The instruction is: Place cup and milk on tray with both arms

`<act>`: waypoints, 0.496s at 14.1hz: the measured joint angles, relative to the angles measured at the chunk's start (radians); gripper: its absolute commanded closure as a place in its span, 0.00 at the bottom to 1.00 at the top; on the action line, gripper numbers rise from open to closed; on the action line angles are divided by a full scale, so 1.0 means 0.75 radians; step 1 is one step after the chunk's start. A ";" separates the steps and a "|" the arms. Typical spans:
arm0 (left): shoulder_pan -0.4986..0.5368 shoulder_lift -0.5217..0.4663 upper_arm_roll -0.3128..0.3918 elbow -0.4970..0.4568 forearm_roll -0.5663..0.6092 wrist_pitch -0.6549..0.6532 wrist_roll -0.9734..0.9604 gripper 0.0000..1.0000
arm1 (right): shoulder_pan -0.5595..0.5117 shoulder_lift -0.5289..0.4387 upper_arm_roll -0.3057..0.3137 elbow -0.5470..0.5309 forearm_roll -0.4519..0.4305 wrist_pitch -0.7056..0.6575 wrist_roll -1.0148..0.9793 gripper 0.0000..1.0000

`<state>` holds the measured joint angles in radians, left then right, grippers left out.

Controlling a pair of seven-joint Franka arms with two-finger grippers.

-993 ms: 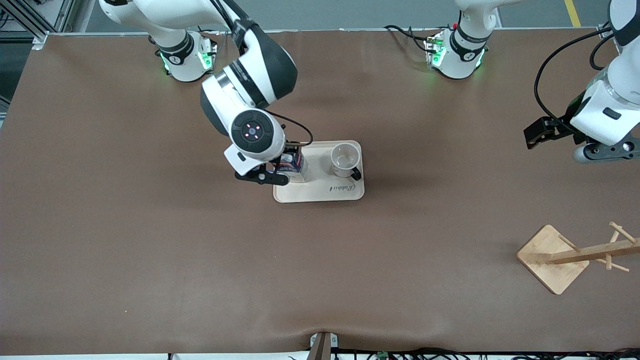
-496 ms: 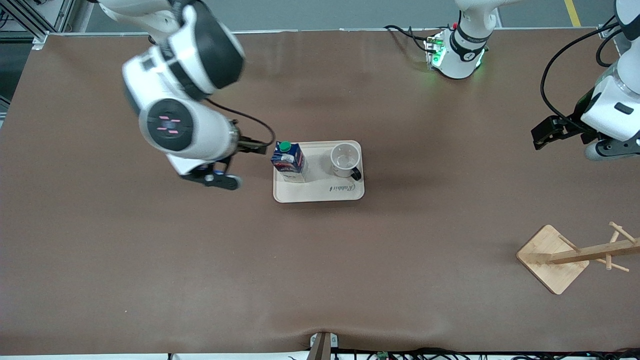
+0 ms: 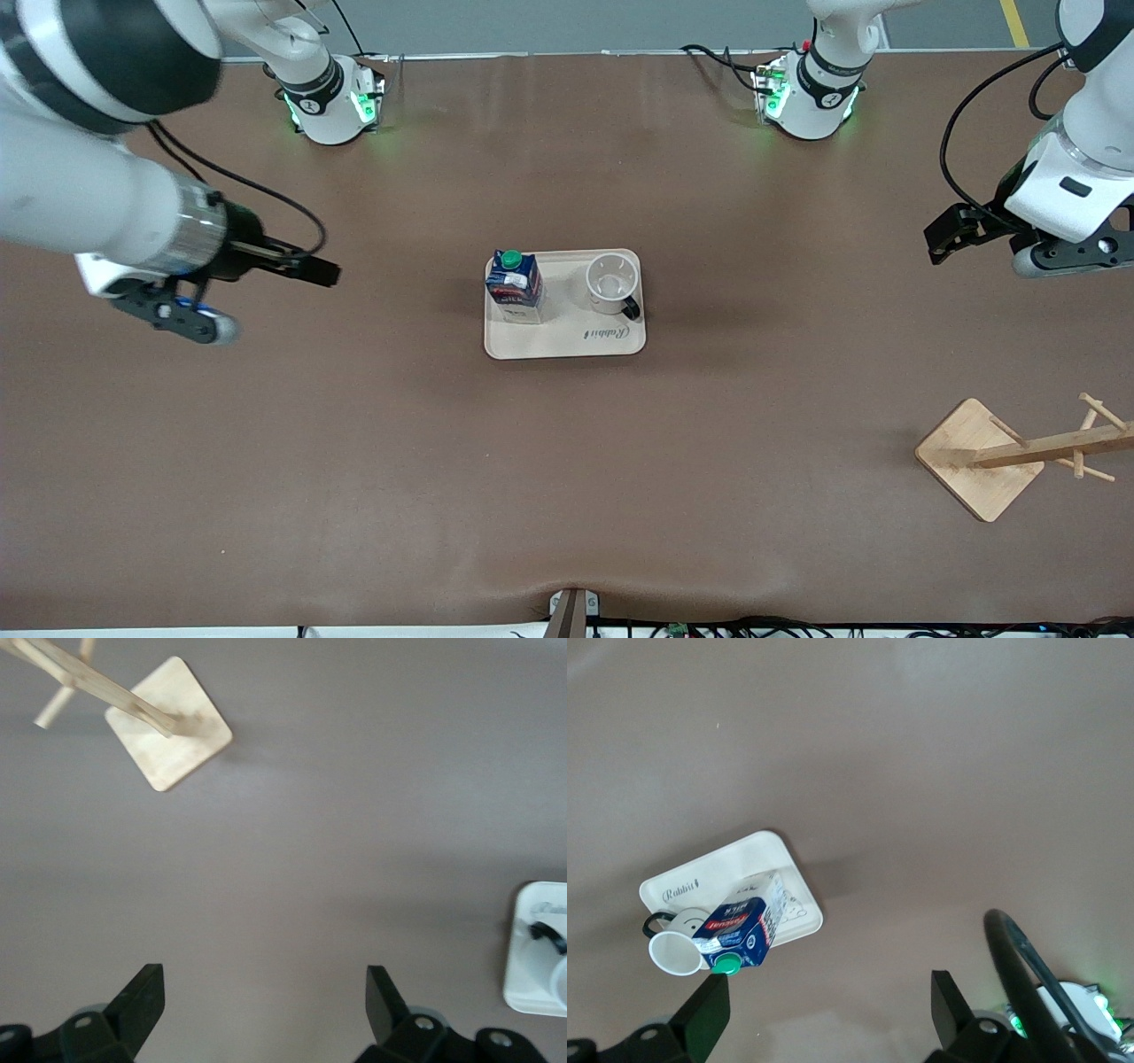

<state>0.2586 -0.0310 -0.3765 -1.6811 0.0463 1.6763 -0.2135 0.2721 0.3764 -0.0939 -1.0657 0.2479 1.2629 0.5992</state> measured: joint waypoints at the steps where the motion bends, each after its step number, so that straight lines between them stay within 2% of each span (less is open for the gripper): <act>1: 0.011 -0.009 0.000 -0.013 -0.026 0.012 0.000 0.00 | -0.051 -0.019 -0.002 0.001 -0.002 -0.003 -0.056 0.00; 5: 0.015 -0.036 -0.028 -0.063 -0.048 0.052 -0.036 0.00 | -0.273 -0.125 -0.007 -0.014 -0.033 -0.062 -0.333 0.00; 7: 0.014 -0.050 -0.053 -0.102 -0.049 0.087 -0.060 0.00 | -0.293 -0.198 -0.005 -0.093 -0.146 -0.038 -0.361 0.00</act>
<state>0.2693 -0.0682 -0.4165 -1.7580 0.0094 1.7413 -0.2587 0.0520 0.2279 -0.0978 -1.1357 0.1383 1.2347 0.3284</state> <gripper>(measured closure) 0.000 0.000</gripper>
